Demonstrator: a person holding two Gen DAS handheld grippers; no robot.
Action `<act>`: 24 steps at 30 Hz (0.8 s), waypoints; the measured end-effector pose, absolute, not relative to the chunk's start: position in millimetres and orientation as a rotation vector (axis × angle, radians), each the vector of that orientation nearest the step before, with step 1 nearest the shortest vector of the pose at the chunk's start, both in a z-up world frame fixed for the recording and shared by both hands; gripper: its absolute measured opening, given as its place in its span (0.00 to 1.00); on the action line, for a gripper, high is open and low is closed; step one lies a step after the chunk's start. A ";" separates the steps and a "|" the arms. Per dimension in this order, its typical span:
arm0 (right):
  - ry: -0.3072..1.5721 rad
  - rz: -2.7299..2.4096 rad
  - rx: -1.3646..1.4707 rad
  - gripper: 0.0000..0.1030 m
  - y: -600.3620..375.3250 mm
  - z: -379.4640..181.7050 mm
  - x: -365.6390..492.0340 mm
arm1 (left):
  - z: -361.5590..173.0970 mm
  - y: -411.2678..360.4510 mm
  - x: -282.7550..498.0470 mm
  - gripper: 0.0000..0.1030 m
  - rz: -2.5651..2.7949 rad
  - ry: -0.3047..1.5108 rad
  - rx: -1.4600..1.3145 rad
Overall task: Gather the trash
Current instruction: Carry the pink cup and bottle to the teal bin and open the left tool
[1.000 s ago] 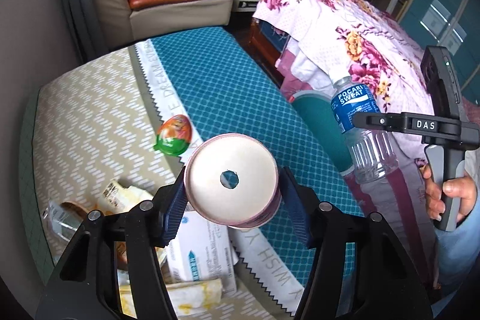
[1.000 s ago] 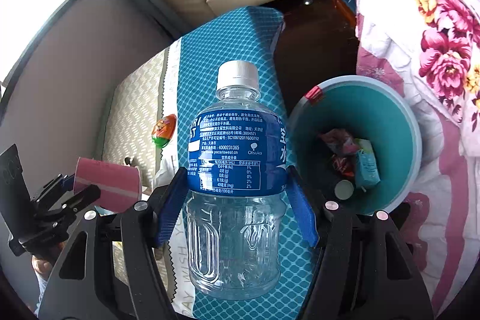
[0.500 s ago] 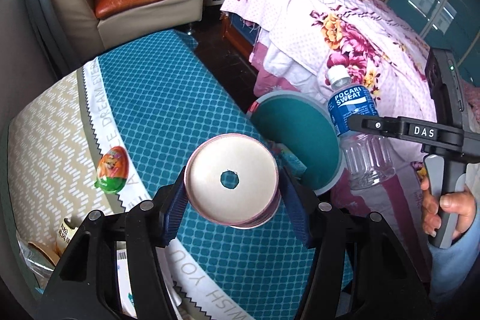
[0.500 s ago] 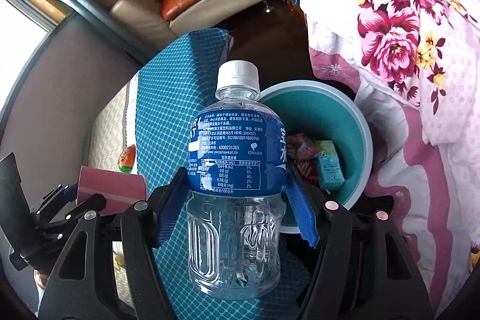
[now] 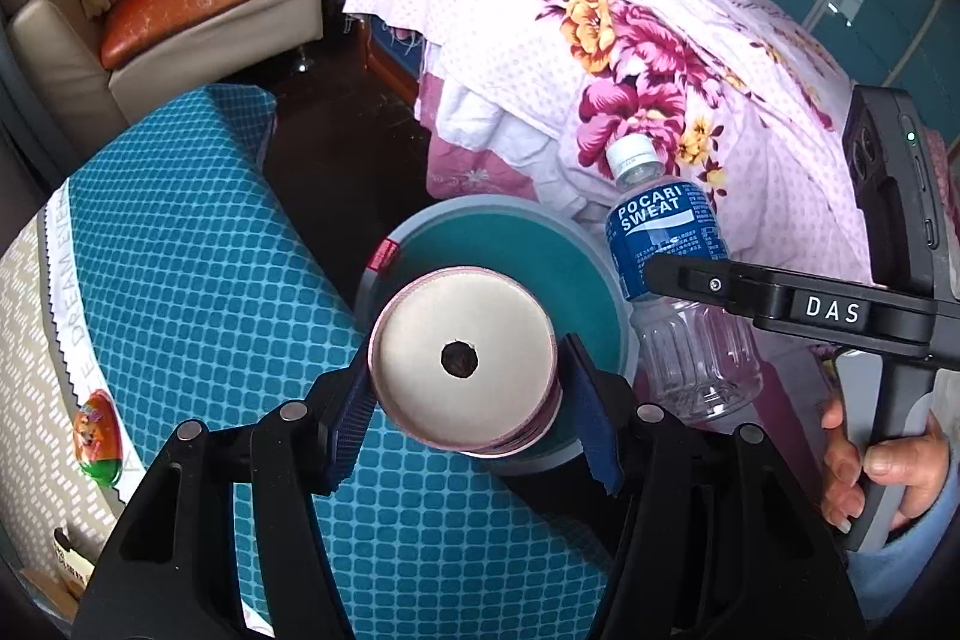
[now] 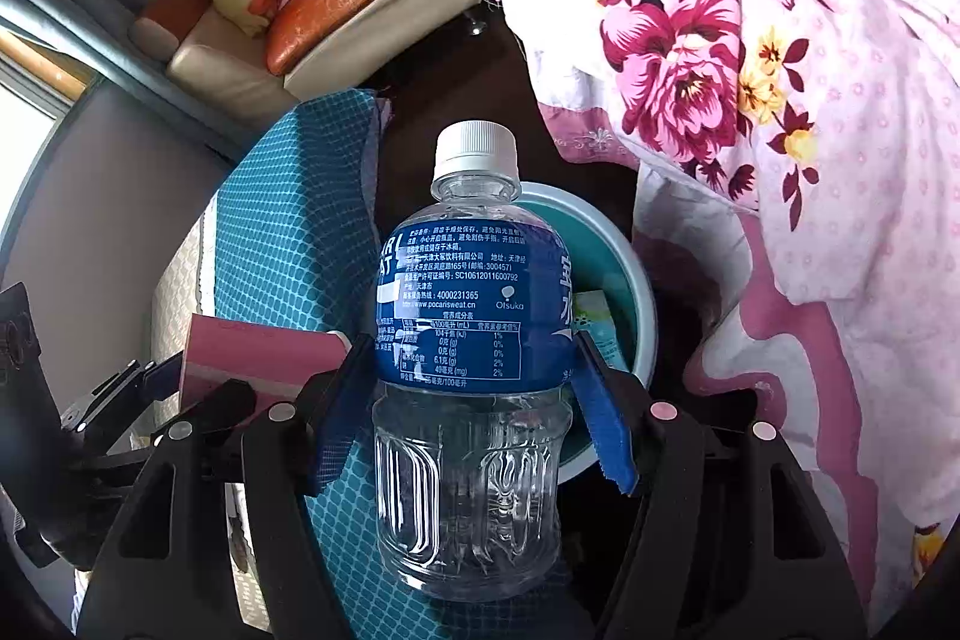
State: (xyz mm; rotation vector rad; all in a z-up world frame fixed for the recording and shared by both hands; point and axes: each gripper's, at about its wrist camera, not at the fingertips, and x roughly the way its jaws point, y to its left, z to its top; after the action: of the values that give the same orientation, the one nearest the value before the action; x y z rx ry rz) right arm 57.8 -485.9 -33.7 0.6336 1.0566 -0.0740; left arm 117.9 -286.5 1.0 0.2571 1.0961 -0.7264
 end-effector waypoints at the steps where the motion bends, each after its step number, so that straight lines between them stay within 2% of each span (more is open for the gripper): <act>1: 1.059 -0.080 0.638 0.61 -489.2 -35.9 58.1 | -3.2 -291.1 118.1 0.59 -0.732 1.104 0.264; 6: 1.068 -0.099 0.643 0.61 -498.2 -41.8 59.1 | -18.0 -307.5 119.5 0.61 -0.745 1.140 0.265; 10: 1.070 -0.102 0.620 0.61 -497.0 -40.9 59.2 | -21.4 -300.9 120.6 0.78 -0.718 1.143 0.250; 11: 1.069 -0.102 0.617 0.61 -496.3 -40.8 59.2 | -21.1 -297.8 120.6 0.79 -0.714 1.143 0.242; 19: 1.084 -0.096 0.599 0.61 -488.8 -44.2 63.7 | -20.4 -269.1 116.4 0.86 -0.686 1.152 0.200; 24: 1.113 -0.094 0.589 0.61 -480.3 -47.9 71.2 | -19.3 -251.3 114.2 0.86 -0.676 1.159 0.166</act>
State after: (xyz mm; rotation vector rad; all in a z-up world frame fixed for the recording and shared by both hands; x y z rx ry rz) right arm 71.2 -480.3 -47.9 0.5893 1.1132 -0.0939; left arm 114.2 -251.3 -19.3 0.1657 1.1586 -0.6761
